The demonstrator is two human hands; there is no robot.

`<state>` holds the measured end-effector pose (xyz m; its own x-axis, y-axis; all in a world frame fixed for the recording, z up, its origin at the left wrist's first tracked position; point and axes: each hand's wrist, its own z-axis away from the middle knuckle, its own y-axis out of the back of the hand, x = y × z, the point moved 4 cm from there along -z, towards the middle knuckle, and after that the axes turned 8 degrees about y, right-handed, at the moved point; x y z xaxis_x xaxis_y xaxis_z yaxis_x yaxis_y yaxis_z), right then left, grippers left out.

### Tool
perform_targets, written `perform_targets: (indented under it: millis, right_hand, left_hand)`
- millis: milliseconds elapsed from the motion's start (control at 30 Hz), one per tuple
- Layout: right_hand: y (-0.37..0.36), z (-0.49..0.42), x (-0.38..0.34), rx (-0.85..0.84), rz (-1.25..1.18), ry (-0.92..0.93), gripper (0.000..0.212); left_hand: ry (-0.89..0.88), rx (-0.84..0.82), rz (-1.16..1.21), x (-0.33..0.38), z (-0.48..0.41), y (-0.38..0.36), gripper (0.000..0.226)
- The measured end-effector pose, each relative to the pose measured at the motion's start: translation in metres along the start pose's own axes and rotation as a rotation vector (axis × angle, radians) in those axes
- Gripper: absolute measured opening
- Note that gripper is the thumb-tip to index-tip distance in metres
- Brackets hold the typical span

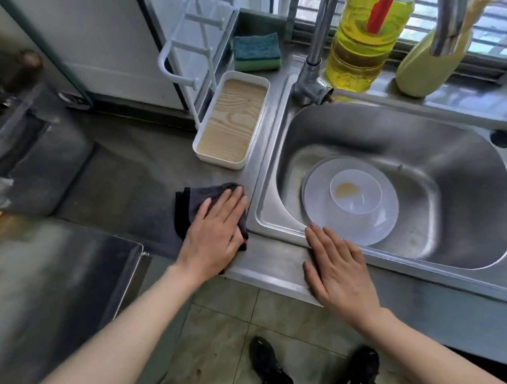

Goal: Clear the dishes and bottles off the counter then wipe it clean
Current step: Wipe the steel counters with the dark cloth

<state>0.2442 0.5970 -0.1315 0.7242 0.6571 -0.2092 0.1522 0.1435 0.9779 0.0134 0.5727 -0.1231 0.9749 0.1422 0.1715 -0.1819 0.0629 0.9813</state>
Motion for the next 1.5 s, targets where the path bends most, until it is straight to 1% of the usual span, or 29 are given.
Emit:
perform_targets:
  millis: [67, 100, 133, 233, 300, 333, 400, 467, 500, 600, 700, 767, 867, 933, 967, 1033, 1100, 1200, 1267, 1333, 1433, 1500]
  right_hand:
    - [0.001, 0.000, 0.000, -0.007, -0.006, -0.001, 0.055]
    - [0.001, 0.000, -0.001, -0.008, -0.004, -0.002, 0.055]
    - [0.001, 0.000, -0.001, -0.011, -0.003, -0.003, 0.055]
    - [0.001, 0.000, -0.001, -0.021, -0.006, -0.001, 0.055]
    - [0.000, 0.000, 0.000, -0.020, -0.009, 0.001, 0.055]
    - [0.000, 0.000, 0.000, -0.021, -0.012, 0.001, 0.055]
    - [-0.001, 0.000, 0.000, -0.019, -0.015, -0.002, 0.055]
    - [-0.001, 0.000, 0.000, -0.023, -0.013, -0.009, 0.056]
    - [0.000, 0.001, 0.000, -0.029, -0.014, -0.014, 0.056]
    - [0.001, 0.002, 0.000, -0.051, -0.012, -0.023, 0.056]
    - [0.002, 0.001, -0.001, -0.073, -0.014, -0.026, 0.055]
    - [0.001, 0.001, -0.001, -0.072, -0.014, -0.028, 0.055]
    - [0.000, 0.001, -0.002, -0.066, 0.001, -0.022, 0.055]
    - [0.000, 0.001, -0.001, -0.069, -0.004, -0.025, 0.055]
    - [0.000, 0.000, -0.001, -0.072, -0.006, -0.024, 0.055]
    - [0.002, 0.000, -0.003, -0.081, -0.002, -0.015, 0.055]
    - [0.005, 0.001, -0.004, -0.091, 0.003, -0.009, 0.055]
    - [0.009, -0.004, -0.012, -0.087, -0.026, -0.012, 0.054]
    - [0.011, -0.021, -0.031, -0.060, -0.051, 0.053, 0.053]
    - [0.012, -0.054, -0.062, -0.058, -0.055, 0.182, 0.051]
    - [0.000, -0.109, -0.100, -0.119, -0.037, 0.300, 0.051]
    - [-0.013, -0.134, -0.111, -0.151, 0.015, 0.330, 0.051]
  left_hand:
    - [0.215, 0.045, 0.078, 0.002, 0.014, -0.003, 0.052]
    - [0.266, 0.046, 0.089, 0.004, 0.020, -0.005, 0.051]
    - [0.269, 0.036, 0.083, 0.007, 0.026, -0.007, 0.051]
    - [0.139, 0.013, 0.032, 0.004, 0.035, -0.010, 0.049]
    - [0.087, -0.023, -0.002, -0.007, 0.026, -0.009, 0.049]
    - [0.103, -0.036, -0.013, -0.014, 0.016, -0.008, 0.050]
    - [0.230, -0.055, 0.000, -0.022, -0.007, -0.005, 0.055]
    - [0.342, -0.032, 0.045, -0.018, -0.016, -0.003, 0.061]
    - [0.347, -0.023, 0.063, -0.012, -0.013, -0.003, 0.061]
    - [0.216, 0.008, 0.025, 0.006, 0.021, -0.011, 0.053]
    - [0.160, 0.028, -0.003, 0.000, 0.040, -0.016, 0.052]
    - [0.187, 0.053, -0.018, -0.015, 0.032, -0.013, 0.052]
    - [0.354, 0.063, 0.039, -0.031, 0.024, -0.008, 0.054]
    - [0.446, 0.073, 0.074, -0.019, 0.034, -0.008, 0.054]
    - [0.447, 0.065, 0.073, -0.008, 0.042, -0.010, 0.053]
    - [0.379, 0.051, 0.054, 0.005, 0.057, -0.014, 0.051]
    - [0.329, 0.032, 0.022, -0.006, 0.062, -0.014, 0.050]
    - [0.418, 0.028, 0.030, -0.038, 0.053, -0.008, 0.051]
    - [0.487, 0.007, 0.050, -0.054, 0.048, -0.004, 0.054]
    - [0.546, 0.018, 0.064, -0.067, 0.041, 0.000, 0.056]
    - [0.674, 0.069, 0.095, -0.071, 0.034, 0.003, 0.056]
    - [0.700, 0.093, 0.086, -0.060, 0.038, 0.003, 0.053]
